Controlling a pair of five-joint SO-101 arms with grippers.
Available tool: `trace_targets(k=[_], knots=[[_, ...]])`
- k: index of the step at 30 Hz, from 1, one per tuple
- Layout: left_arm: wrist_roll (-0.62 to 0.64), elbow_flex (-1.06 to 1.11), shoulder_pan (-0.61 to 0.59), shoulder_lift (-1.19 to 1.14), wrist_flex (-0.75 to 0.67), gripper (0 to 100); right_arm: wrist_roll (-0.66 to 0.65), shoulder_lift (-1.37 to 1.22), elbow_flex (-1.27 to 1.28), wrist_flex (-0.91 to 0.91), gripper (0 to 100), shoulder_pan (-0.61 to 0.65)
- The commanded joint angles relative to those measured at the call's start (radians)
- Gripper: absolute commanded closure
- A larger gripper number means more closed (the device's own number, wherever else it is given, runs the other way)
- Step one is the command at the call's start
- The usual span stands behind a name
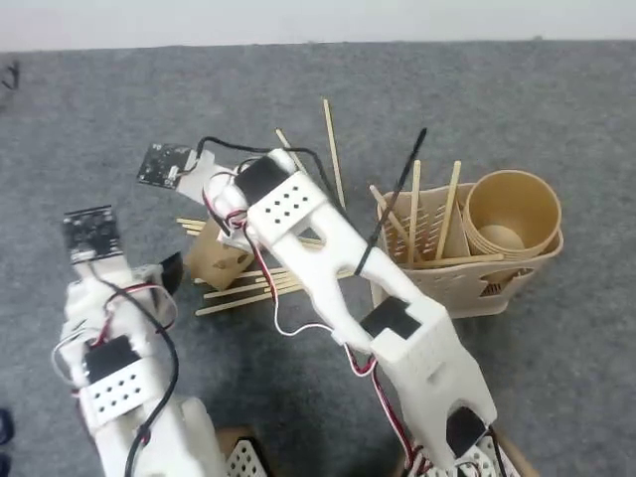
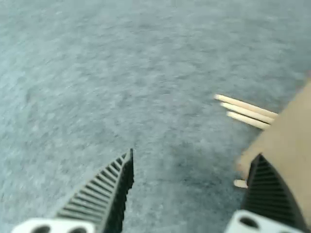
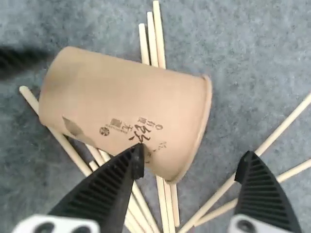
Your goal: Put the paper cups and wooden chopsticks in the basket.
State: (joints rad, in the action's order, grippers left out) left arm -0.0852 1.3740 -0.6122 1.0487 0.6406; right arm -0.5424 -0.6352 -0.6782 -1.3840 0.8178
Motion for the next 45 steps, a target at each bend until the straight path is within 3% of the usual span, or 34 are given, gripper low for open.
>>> trace_targets(k=[1,14,19,21,27,37,41,45], knots=[[0.051,-0.031,-0.063,-0.002,-0.028,65,0.003,-0.018,-0.057,0.028,68.0,-0.002],[0.064,-0.076,-0.121,0.000,-0.040,65,0.002,-0.035,-0.066,-0.019,68.2,-0.021],[0.072,-0.120,-0.129,-0.011,-0.272,65,0.003,0.071,-0.068,-0.124,68.2,-0.030],[0.063,-0.143,-0.098,-0.011,-0.293,65,0.003,0.142,-0.068,-0.176,68.2,-0.031],[0.014,-0.410,-0.040,-0.011,-0.018,65,0.003,0.397,-0.068,-0.271,68.2,-0.062],[0.008,-0.644,0.041,-0.011,0.115,65,0.009,0.858,-0.068,-0.372,68.2,-0.116],[-0.015,-0.727,0.103,-0.084,0.175,65,0.009,1.043,-0.064,-0.369,68.2,-0.220],[-0.026,-0.964,0.115,-0.348,0.302,65,0.011,1.155,-0.064,-0.374,68.2,-0.404]])
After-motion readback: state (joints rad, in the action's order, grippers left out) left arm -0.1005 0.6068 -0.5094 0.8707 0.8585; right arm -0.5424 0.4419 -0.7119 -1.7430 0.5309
